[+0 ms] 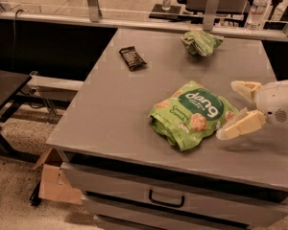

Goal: Move green rice chip bag near green jalapeno chip bag

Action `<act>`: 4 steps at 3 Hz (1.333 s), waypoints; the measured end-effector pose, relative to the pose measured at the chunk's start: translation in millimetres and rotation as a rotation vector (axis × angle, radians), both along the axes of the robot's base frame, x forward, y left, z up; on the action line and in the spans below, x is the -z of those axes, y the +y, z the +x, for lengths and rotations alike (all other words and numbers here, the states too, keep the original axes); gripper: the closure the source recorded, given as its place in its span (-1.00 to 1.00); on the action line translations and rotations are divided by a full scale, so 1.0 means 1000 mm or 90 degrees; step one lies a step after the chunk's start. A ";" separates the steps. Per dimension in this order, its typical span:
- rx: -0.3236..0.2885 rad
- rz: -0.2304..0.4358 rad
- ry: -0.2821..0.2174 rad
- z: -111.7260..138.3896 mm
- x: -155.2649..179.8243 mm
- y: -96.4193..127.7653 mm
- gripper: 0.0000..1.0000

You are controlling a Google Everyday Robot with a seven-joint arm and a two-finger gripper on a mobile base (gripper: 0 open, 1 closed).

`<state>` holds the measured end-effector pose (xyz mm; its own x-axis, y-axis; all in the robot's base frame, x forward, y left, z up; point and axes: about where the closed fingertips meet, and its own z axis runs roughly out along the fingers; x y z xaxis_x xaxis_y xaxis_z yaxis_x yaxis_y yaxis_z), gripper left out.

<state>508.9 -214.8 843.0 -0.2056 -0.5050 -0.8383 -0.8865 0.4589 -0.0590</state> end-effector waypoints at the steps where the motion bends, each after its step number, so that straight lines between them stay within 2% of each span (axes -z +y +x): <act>1: 0.003 0.003 0.001 0.005 0.010 -0.002 -0.50; 2: -0.002 0.002 0.003 0.008 0.015 -0.001 -0.04; 3: 0.015 0.008 -0.002 0.013 0.016 -0.001 0.42; 4: 0.051 0.011 -0.023 0.022 0.011 -0.003 0.90</act>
Offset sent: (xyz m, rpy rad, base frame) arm 0.0116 -0.0054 -0.0213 0.0018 0.0087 0.0023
